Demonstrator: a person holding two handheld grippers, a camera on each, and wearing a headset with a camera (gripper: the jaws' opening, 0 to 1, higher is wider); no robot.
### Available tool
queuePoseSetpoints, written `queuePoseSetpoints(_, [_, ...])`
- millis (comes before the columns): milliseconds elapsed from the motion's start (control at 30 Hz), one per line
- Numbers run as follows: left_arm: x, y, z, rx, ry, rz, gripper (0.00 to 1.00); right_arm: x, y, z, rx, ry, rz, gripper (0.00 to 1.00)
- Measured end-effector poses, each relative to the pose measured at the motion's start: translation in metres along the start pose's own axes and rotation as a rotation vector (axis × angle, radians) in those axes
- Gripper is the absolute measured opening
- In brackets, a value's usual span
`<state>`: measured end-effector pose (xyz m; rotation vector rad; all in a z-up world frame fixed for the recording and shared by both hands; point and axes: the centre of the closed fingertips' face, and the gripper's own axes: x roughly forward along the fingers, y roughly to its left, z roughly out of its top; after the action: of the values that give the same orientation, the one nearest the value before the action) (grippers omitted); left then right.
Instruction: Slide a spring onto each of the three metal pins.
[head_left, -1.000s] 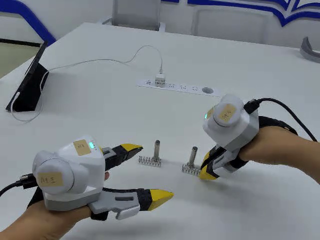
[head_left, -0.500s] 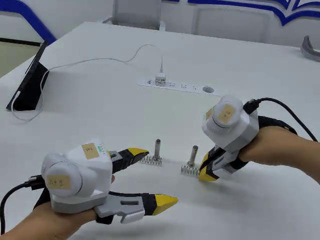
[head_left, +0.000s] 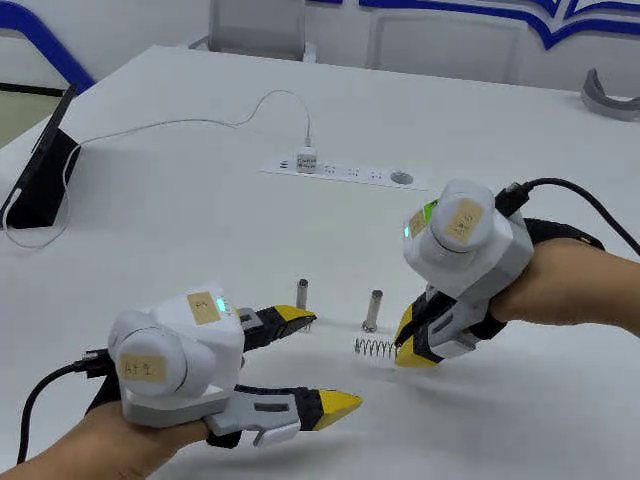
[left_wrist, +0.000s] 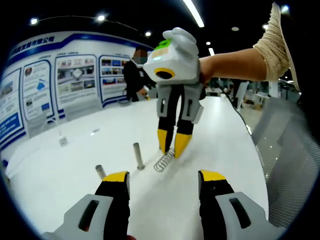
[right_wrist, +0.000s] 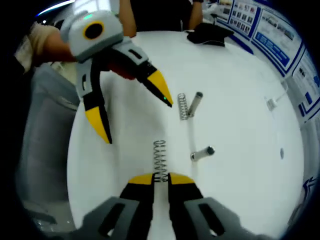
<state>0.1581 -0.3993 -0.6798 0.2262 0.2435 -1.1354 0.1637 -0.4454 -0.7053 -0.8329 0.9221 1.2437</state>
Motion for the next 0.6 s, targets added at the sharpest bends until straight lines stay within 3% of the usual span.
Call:
queuePoseSetpoints(333, [0.007,-0.013,0.005,0.060,-0.003,-0.047,0.37,-0.010,0.021,0.016,-0.092,0.007,0.037,0.12])
queuePoseSetpoints(600, [0.009,-0.020,0.008,0.114,-0.006,-0.067,0.20,-0.012,0.029,0.023,-0.133,0.018,0.052,0.12])
